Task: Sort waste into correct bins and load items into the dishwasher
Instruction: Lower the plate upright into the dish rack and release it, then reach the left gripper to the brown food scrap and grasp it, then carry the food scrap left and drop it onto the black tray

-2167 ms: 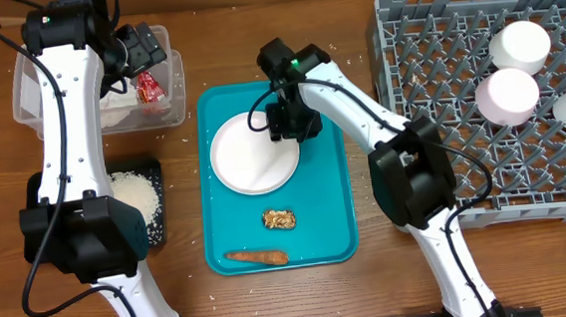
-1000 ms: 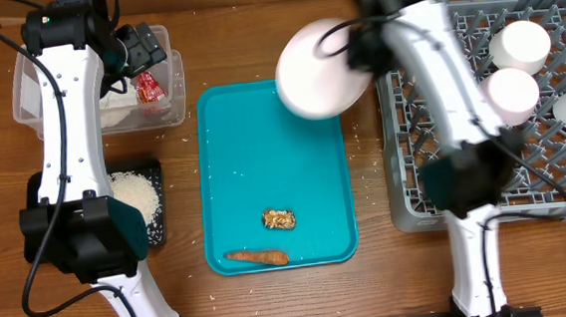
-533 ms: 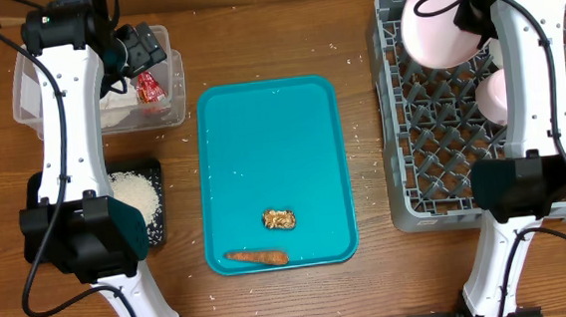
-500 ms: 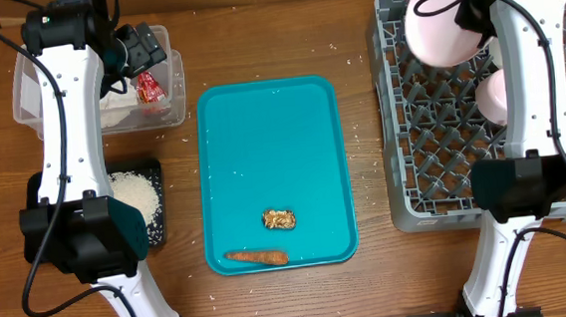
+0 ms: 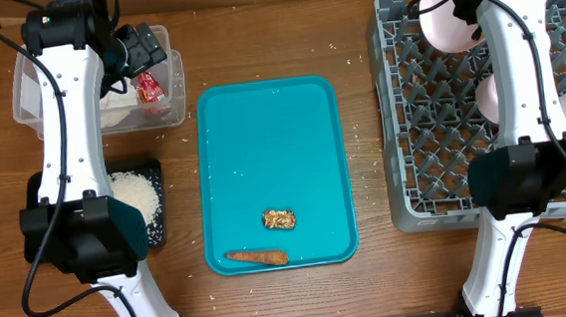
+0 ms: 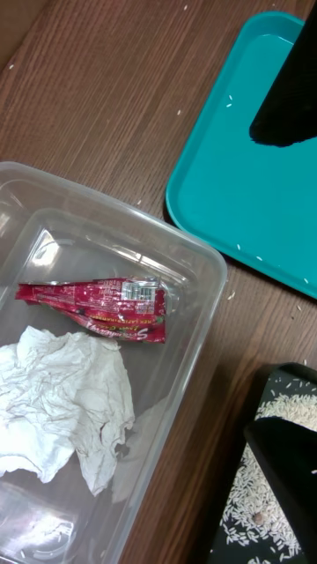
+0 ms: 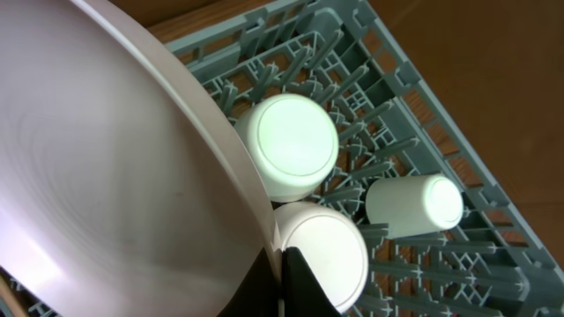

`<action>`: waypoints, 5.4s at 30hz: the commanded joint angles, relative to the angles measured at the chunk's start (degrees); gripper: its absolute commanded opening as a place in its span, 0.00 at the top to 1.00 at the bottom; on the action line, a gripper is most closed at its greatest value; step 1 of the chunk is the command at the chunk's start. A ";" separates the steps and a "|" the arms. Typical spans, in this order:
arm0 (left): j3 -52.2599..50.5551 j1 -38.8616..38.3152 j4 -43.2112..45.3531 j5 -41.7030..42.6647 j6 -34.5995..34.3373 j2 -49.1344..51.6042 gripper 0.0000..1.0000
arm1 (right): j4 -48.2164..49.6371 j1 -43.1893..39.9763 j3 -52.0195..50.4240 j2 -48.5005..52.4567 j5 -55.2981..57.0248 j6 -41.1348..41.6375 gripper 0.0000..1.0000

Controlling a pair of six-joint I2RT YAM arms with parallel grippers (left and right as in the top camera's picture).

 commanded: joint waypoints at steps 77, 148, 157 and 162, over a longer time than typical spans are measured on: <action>0.59 -0.28 1.90 1.46 -1.33 -0.24 0.00 | -4.87 -21.81 -11.30 -19.89 -24.70 7.85 0.00; -49.00 -38.58 9.75 3.21 2.19 -0.22 0.13 | -4.87 -23.10 -11.30 -19.89 -24.70 7.85 0.00; -49.00 -38.58 7.23 6.45 2.19 -0.22 0.16 | -4.87 -23.10 -11.30 -19.89 -24.70 7.85 0.00; -49.00 -38.45 7.82 6.38 2.19 -0.22 0.21 | -4.87 -23.10 -11.30 -19.89 -24.70 7.85 0.00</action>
